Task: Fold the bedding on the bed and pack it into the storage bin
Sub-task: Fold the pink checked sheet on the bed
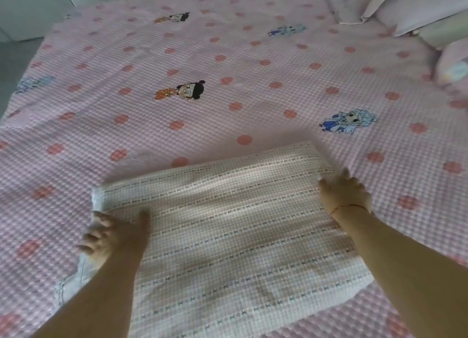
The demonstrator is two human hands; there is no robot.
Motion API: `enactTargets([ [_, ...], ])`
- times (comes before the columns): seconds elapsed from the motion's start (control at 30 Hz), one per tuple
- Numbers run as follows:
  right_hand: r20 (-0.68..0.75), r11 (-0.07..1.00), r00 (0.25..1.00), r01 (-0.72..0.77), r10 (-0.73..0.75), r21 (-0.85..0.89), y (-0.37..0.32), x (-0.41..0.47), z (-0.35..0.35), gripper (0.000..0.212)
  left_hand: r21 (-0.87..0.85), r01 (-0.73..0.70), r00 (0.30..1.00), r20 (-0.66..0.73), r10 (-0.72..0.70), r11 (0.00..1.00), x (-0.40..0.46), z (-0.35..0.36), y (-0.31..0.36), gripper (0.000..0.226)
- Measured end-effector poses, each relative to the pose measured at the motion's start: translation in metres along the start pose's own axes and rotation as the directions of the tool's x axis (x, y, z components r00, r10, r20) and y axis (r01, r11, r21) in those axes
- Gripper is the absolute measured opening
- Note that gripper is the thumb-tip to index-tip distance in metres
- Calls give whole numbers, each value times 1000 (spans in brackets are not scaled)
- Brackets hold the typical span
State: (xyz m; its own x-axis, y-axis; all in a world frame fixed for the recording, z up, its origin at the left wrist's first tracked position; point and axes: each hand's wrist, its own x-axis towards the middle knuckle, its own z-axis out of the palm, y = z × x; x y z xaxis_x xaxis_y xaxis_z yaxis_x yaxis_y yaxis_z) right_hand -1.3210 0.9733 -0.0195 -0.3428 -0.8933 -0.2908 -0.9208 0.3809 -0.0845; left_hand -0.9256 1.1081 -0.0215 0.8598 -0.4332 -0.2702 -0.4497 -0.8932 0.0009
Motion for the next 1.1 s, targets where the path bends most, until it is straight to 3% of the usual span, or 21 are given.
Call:
enactTargets([
  [0.1,40,996,999,21,-25,92,-2,3,3,51,-95,74,996,-33,-77,993,17,-5,-8,89],
  [0.23,-66,970,975,217,-211,110,-3,2,-4,37,-149,-42,987,-162,18,988,19,-18,-25,50],
  [0.3,-75,970,971,234,-229,62,-7,2,-11,37,-142,-10,984,-177,-15,990,16,-26,-34,47],
  [0.37,-117,977,973,190,-201,-100,-13,-3,-15,42,-39,38,979,-197,-45,999,13,-28,-28,48],
  [0.4,-143,969,969,173,-199,-177,-16,-10,-17,45,32,13,973,-232,-6,999,8,-29,-20,52],
  [0.47,-181,956,949,224,-258,-188,-22,-30,-13,55,99,-209,934,-276,228,973,-11,-29,13,64],
  [0.5,-178,942,928,303,-326,-148,-28,-46,-6,60,126,-378,884,-245,398,917,-24,-27,34,67],
  [0.57,-96,869,865,484,-493,-103,-45,-87,15,66,168,-683,700,-126,703,710,-52,-15,75,67],
  [0.63,-29,815,816,574,-577,-82,-58,-118,35,67,185,-837,528,28,849,514,-74,2,109,63],
  [0.67,12,811,814,580,-581,-79,-59,-124,43,68,195,-867,483,103,869,459,-77,12,120,62],
  [0.77,79,884,885,463,-458,-63,-36,-117,59,75,227,-858,511,284,811,461,-66,32,134,64],
  [0.83,40,924,929,369,-367,-104,-16,-110,64,75,248,-834,552,341,761,494,-51,37,143,66],
  [0.97,13,990,993,120,-119,-75,15,-101,62,70,250,-780,624,359,694,573,-26,30,157,77],
  [1.1,40,990,989,-140,140,5,47,-81,46,79,259,-765,644,310,699,590,-20,25,159,93],
])
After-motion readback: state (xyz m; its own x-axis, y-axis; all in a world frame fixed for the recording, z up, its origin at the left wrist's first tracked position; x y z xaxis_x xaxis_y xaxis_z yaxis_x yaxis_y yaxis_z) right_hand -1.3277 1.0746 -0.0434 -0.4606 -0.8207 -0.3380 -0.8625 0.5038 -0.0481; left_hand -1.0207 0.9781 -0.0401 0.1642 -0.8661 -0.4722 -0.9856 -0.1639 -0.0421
